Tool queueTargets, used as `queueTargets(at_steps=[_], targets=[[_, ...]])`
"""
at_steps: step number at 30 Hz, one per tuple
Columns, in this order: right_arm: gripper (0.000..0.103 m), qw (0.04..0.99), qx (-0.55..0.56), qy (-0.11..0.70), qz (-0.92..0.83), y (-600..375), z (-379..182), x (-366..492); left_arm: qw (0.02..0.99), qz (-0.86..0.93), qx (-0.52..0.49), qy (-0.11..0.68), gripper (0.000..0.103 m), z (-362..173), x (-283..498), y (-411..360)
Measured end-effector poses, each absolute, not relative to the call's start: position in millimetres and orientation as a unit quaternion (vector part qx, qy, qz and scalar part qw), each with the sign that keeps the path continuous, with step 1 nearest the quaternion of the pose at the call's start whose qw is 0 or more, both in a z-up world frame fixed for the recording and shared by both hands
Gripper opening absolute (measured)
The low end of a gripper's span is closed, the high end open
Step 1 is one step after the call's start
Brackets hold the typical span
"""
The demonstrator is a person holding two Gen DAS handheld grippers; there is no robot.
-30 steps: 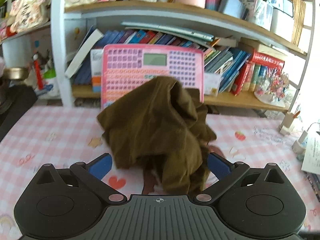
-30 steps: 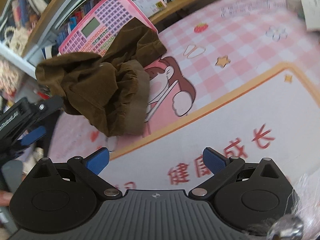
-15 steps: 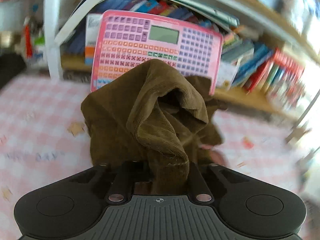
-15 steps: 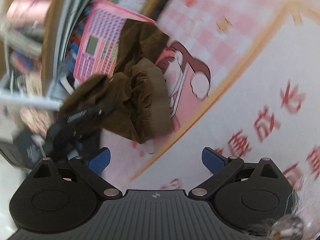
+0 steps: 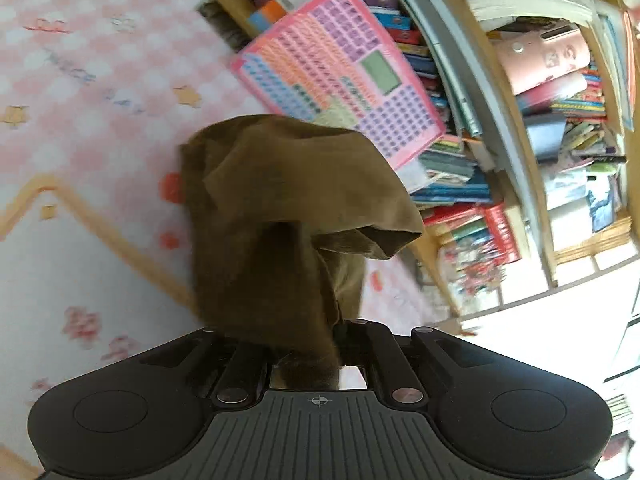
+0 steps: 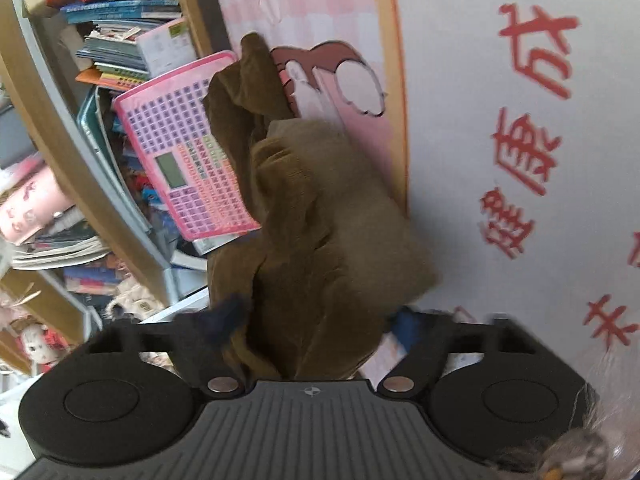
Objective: Fold clothes
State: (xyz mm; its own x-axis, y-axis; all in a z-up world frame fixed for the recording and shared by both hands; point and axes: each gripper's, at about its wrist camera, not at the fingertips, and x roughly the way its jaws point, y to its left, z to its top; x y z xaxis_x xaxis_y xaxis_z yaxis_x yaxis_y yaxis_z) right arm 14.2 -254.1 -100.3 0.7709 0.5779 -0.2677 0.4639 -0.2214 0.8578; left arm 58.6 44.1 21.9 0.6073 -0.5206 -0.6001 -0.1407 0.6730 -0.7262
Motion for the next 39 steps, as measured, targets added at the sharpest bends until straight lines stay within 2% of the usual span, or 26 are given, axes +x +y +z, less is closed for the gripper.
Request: queueTargets(at_steps=[1, 3, 6, 11, 13, 18, 19, 25, 29, 32, 34, 36, 39], targets=[[0.024, 0.538, 0.775, 0.329, 0.046, -258, -99, 12, 0.813, -0.118, -0.37, 0.434, 0.008, 21, 55, 44], [0.018, 0.558, 0.766, 0.315, 0.041, -264, -94, 8, 0.82, -0.119, -0.335, 0.448, 0.012, 18, 47, 44], [0.017, 0.612, 0.729, 0.308, 0.021, -270, -82, 6, 0.83, -0.12, -0.283, 0.466, 0.019, 13, 35, 44], [0.017, 0.644, 0.7, 0.309, 0.003, -275, -79, 7, 0.839, -0.121, -0.193, 0.495, 0.039, 6, 15, 44], [0.017, 0.657, 0.693, 0.297, 0.005, -282, -71, 8, 0.841, -0.121, -0.157, 0.504, 0.053, 4, 7, 44], [0.012, 0.689, 0.673, 0.269, 0.01, -298, -53, 10, 0.85, -0.132, -0.134, 0.492, 0.057, 13, -4, 62], [0.012, 0.711, 0.657, 0.25, 0.015, -305, -40, 11, 0.851, -0.129, -0.138, 0.489, 0.061, 13, -6, 68], [0.011, 0.88, 0.466, 0.05, 0.075, -332, 111, 19, 0.86, -0.113, -0.155, 0.472, 0.062, 13, -5, 100], [0.011, 0.918, 0.365, -0.049, 0.146, -306, 200, 14, 0.871, -0.104, -0.17, 0.448, 0.062, 18, 0, 120], [0.011, 0.922, 0.323, -0.023, 0.211, -263, 220, 15, 0.879, -0.097, -0.181, 0.43, 0.063, 21, 4, 135], [0.011, 0.926, 0.291, 0.037, 0.236, -225, 204, 20, 0.881, -0.082, -0.196, 0.423, 0.064, 18, 5, 150], [0.012, 0.925, 0.259, 0.129, 0.248, -186, 166, 25, 0.882, -0.065, -0.209, 0.418, 0.064, 14, 5, 165], [0.012, 0.882, 0.217, 0.334, 0.252, -125, 71, 38, 0.878, -0.043, -0.229, 0.418, 0.064, 6, 4, 185]])
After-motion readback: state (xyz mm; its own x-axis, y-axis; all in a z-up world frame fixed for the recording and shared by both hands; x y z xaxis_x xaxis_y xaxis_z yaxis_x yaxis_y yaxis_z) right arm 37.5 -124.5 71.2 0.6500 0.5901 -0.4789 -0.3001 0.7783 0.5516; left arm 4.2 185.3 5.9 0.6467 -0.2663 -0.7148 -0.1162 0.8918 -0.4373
